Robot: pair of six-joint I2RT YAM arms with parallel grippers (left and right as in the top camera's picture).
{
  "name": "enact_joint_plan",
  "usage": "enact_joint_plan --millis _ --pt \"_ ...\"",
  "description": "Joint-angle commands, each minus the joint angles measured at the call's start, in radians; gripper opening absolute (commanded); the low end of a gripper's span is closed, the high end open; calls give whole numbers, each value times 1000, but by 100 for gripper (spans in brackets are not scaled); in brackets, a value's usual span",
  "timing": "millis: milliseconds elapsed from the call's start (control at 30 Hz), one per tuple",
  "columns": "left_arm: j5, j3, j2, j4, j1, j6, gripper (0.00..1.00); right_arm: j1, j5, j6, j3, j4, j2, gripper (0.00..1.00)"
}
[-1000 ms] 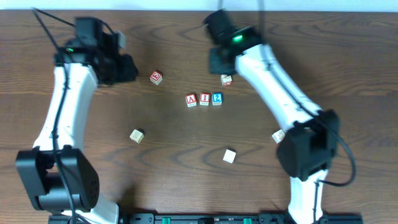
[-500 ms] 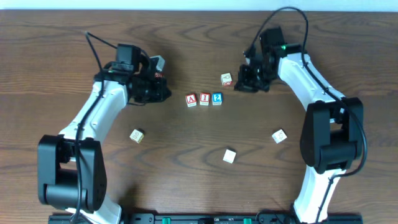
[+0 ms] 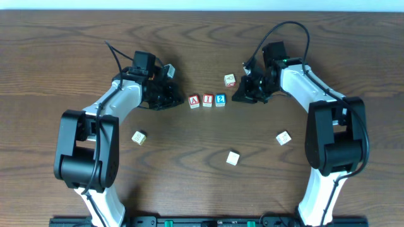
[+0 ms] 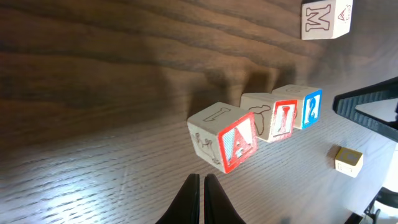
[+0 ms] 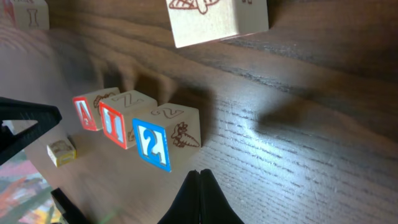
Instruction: Spell out Ai2
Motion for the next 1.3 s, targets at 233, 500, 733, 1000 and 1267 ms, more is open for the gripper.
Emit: enact_joint_plan --millis 233,500,733,1000,1267 --pt "-72 -8 39 23 -34 -80 6 -1 -18 25 -14 44 24 1" --pt "-107 -8 48 55 -35 -101 6 13 -6 48 -14 51 33 1" --pt "-101 -8 61 77 -36 -143 6 37 -5 58 -14 65 35 1" --pt "-90 -8 67 85 -38 -172 5 52 9 77 -14 78 35 1" --pt "-81 -8 67 108 -66 -175 6 66 8 92 -14 78 35 1"
